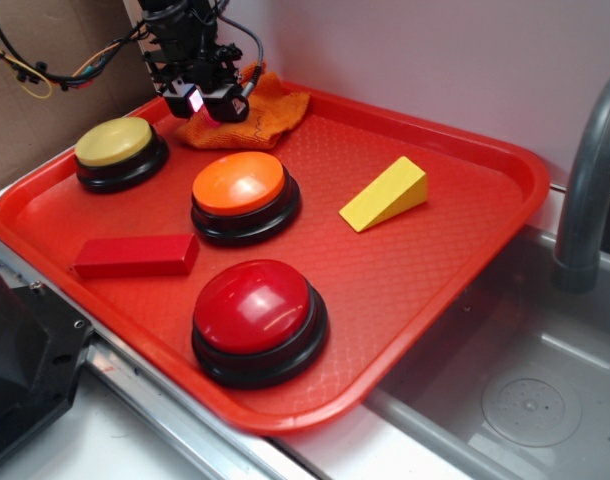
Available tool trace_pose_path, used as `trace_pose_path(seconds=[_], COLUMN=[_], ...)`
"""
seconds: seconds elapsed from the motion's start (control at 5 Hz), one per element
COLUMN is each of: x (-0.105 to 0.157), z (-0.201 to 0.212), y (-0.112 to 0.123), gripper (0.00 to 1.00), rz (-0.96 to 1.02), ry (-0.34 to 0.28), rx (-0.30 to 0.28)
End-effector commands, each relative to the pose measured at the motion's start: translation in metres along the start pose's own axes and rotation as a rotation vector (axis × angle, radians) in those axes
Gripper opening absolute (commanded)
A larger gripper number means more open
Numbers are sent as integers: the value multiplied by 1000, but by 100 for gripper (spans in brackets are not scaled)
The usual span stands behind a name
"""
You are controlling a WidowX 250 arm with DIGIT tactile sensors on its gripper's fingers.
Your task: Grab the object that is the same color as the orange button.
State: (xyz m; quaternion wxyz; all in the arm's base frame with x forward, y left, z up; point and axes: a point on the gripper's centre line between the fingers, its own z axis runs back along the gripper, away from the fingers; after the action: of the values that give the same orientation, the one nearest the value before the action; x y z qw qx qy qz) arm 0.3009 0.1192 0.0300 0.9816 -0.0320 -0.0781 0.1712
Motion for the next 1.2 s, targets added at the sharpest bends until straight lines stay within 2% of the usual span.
trace_pose_path(seconds=[0.0, 0.2, 0.4, 0.6, 0.8, 1.0], x=[7, -4, -21, -29, -46, -61], z=[42, 84, 114, 141, 185, 214], y=[0, -12, -38, -65, -92, -93], gripper=[0, 0, 0, 0, 0, 0], rz=[-26, 32, 2, -129, -232, -256], ry=[-46, 40, 127, 272, 185, 137], rx=[148, 225, 239, 156, 180, 169])
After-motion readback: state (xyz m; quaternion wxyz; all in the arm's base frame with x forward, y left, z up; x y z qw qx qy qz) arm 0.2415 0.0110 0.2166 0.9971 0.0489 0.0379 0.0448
